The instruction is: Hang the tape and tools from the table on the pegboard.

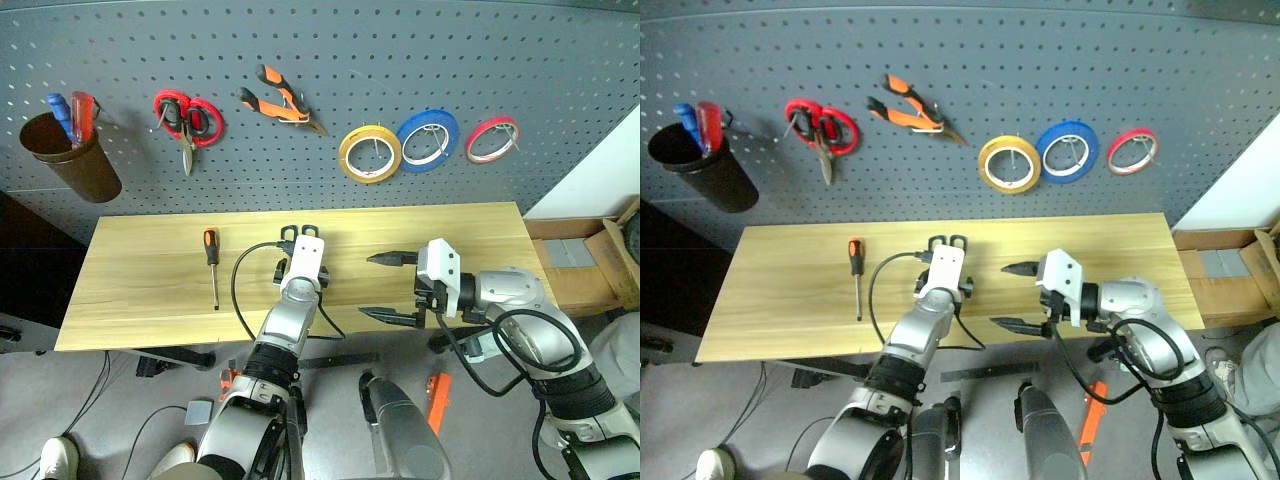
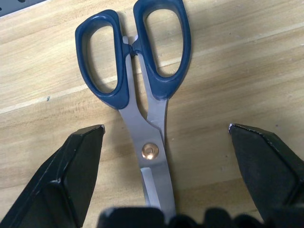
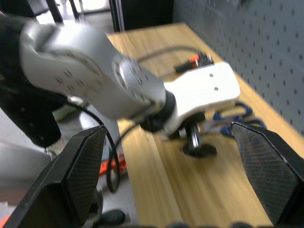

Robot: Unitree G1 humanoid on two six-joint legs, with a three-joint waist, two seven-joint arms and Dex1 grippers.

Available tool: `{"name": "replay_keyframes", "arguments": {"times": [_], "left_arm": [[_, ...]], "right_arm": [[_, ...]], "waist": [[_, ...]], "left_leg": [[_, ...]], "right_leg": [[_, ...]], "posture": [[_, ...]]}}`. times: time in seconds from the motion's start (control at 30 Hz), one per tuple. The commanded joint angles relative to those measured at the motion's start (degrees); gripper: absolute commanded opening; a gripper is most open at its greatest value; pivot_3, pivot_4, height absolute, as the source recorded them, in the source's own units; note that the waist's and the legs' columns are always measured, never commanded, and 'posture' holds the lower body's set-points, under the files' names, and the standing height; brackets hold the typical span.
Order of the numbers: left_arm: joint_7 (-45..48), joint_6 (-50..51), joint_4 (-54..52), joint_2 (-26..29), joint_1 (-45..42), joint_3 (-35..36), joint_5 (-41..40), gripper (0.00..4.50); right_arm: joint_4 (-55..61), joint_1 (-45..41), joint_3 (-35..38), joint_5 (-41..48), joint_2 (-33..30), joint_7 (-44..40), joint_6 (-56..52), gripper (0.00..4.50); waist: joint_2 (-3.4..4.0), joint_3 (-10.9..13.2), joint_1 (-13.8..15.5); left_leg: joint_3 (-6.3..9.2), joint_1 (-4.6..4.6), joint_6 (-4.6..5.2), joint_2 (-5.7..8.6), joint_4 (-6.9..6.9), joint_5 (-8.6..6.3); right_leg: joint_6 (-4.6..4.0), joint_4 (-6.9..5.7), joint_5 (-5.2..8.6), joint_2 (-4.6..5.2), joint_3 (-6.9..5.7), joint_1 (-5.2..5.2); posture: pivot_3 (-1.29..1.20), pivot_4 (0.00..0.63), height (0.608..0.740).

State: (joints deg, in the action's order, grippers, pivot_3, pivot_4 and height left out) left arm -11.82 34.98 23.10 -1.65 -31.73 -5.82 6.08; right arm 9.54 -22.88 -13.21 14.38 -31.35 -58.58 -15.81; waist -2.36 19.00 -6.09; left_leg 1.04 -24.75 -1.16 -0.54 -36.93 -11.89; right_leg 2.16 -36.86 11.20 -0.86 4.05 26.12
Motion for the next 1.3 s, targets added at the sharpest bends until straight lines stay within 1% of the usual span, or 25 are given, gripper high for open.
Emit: {"name": "replay_keyframes", "arguments": {"times": [0.03,0.23,0.33,0.43,0.6,0.63,0.67,0.93,1.0,1.1,1.2,1.27,1.3], "left_arm": [[0.2,1.7,0.0,0.6,1.7,0.5,0.8,4.50],[0.1,1.9,0.1,1.3,1.5,1.0,1.0,4.50],[-0.1,2.4,0.2,1.1,1.5,1.2,0.9,3.94],[-0.6,2.7,0.0,0.8,1.6,1.5,0.9,2.96],[-0.8,2.3,0.5,0.6,1.3,1.9,1.0,1.10],[-0.8,2.2,0.7,0.6,1.2,2.1,1.0,0.77],[-0.8,2.1,0.7,0.6,1.2,2.2,1.1,0.59],[-1.0,0.8,0.1,0.3,0.9,3.8,0.6,0.59],[-0.5,1.4,-3.2,0.4,2.1,3.8,0.7,0.59],[0.7,1.9,-12.3,0.5,6.5,3.6,0.7,0.59],[2.2,1.4,-25.5,2.5,14.0,1.7,2.4,0.59],[2.8,1.9,-30.9,4.6,17.4,-0.3,4.7,0.59],[2.5,1.3,-35.3,6.1,20.5,-1.2,6.6,0.59]], "right_arm": [[-2.2,-1.1,-1.2,-3.6,-0.7,0.5,2.8,4.49],[-4.7,-2.0,-1.1,-5.4,-0.3,0.2,4.6,4.49],[-5.8,-2.4,-0.8,-5.5,0.0,0.3,5.1,4.50],[-6.6,-2.9,-0.6,-5.7,0.3,0.4,5.5,4.50],[-7.6,-3.5,-0.4,-6.0,0.6,0.4,5.9,4.50],[-7.9,-3.6,-0.4,-6.0,0.6,0.4,6.0,4.50],[-8.0,-3.7,-0.5,-6.1,0.6,0.4,6.2,4.50],[-9.5,-4.3,-0.6,-6.4,1.2,0.5,7.5,4.50],[-8.7,-4.1,0.1,-5.5,1.5,0.6,7.8,4.50],[-6.0,-3.1,1.7,-3.8,1.7,1.2,7.4,4.50],[-0.5,-0.6,4.4,-0.1,2.6,3.1,4.4,4.50],[1.9,0.6,5.2,1.1,3.2,4.1,3.2,4.50],[3.9,1.5,6.2,2.5,4.1,5.7,2.3,4.50]], "waist": [[0.00,0.0,-0.1],[0.00,0.0,-0.3],[0.00,0.0,-0.4],[0.00,0.0,-0.4],[0.00,0.0,-0.4],[0.00,0.0,-0.4],[0.00,0.0,-0.4],[0.00,0.0,-0.4],[0.00,0.0,-0.4],[0.00,0.0,-0.4],[0.00,0.0,-0.3],[0.00,0.0,0.0],[0.00,0.0,0.2]], "left_leg": [[-0.01,0.00,0.00,0.00,0.00,0.00],[-0.01,0.01,0.00,0.00,0.00,0.00],[-0.01,0.01,0.00,0.00,0.00,0.00],[-0.02,0.01,0.00,0.00,0.00,0.00],[-0.01,0.01,0.00,0.00,0.03,0.00],[-0.02,0.01,0.00,0.01,0.03,0.00],[-0.01,0.01,0.00,0.01,0.03,0.00],[-0.01,0.01,0.00,0.00,0.02,0.00],[-0.01,0.01,-0.01,0.00,0.02,0.00],[-0.03,0.00,-0.01,-0.02,0.08,-0.01],[0.06,-0.05,-0.09,-0.08,0.13,-0.05],[0.27,-0.05,-0.15,-0.10,0.14,-0.08],[0.28,-0.05,-0.15,-0.10,0.13,-0.09]], "right_leg": [[0.00,0.00,0.00,0.00,0.00,0.00],[0.00,0.00,0.00,0.00,0.01,0.00],[0.00,-0.01,0.00,0.00,0.01,0.00],[0.00,0.00,0.00,0.00,0.02,0.00],[0.00,0.01,0.00,0.00,0.01,0.01],[0.00,0.01,0.00,0.00,0.01,0.01],[0.00,0.01,0.00,0.00,0.01,0.00],[0.00,0.00,0.00,0.00,0.01,0.00],[0.00,0.00,0.00,0.00,0.01,0.01],[0.00,0.01,0.00,0.00,0.03,0.04],[0.04,0.01,0.03,0.00,0.02,0.09],[0.05,0.00,0.06,0.01,-0.01,0.09],[0.05,0.01,0.06,0.01,-0.01,0.09]], "posture": [[-0.17,0.386,0.740],[-0.16,0.384,0.740],[-0.16,0.383,0.740],[-0.16,0.381,0.740],[-0.16,0.378,0.740],[-0.16,0.377,0.740],[-0.16,0.377,0.740],[-0.15,0.364,0.740],[-0.14,0.358,0.740],[-0.13,0.350,0.740],[-0.12,0.338,0.740],[-0.10,0.329,0.740],[-0.09,0.320,0.740]]}}
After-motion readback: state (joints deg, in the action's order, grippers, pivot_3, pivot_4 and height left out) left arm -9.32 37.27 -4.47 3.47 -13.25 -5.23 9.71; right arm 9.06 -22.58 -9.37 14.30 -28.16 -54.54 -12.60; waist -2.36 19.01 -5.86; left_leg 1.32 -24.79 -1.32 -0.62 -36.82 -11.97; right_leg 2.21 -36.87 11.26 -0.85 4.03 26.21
